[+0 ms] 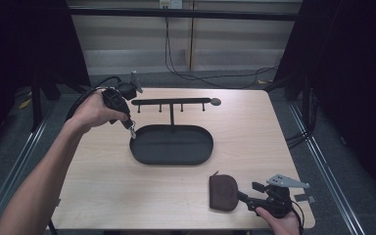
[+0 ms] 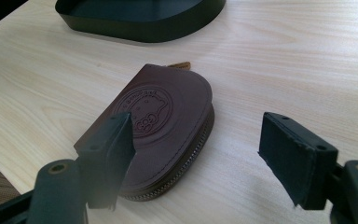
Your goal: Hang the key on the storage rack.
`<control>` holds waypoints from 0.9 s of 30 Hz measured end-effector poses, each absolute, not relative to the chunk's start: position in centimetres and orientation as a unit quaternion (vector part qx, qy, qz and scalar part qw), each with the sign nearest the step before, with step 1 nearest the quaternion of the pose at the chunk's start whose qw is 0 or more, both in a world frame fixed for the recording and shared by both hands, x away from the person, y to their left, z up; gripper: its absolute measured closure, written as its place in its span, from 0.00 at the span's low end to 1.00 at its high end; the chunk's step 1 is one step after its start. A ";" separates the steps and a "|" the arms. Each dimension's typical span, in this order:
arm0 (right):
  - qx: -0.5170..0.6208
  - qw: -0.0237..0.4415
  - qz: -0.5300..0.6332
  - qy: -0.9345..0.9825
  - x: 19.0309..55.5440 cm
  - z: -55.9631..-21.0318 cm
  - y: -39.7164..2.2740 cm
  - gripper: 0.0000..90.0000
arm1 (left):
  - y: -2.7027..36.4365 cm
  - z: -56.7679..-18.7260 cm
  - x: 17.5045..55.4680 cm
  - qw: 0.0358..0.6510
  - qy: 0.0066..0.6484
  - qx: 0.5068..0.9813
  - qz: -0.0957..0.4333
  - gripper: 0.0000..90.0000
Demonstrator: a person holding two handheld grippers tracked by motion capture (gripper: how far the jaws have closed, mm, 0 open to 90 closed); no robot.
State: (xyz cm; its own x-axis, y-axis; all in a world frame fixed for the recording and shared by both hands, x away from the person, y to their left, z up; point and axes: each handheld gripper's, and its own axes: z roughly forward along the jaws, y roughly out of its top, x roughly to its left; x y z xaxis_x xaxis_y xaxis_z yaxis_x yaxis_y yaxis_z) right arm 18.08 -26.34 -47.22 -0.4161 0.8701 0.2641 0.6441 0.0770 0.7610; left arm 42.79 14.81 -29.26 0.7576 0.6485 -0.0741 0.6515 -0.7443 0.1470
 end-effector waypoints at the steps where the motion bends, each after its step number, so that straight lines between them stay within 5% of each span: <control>1: 0.524 0.131 0.432 0.722 18.1 -47.2 -26.3 0.29 | 14.7 -29.2 42.9 0.082 0.350 0.933 -0.009 0.99; 27: 0.519 0.125 0.434 0.726 18.1 -47.2 -26.3 0.29 | 13.3 -28.7 46.3 0.080 0.369 0.926 -0.001 0.99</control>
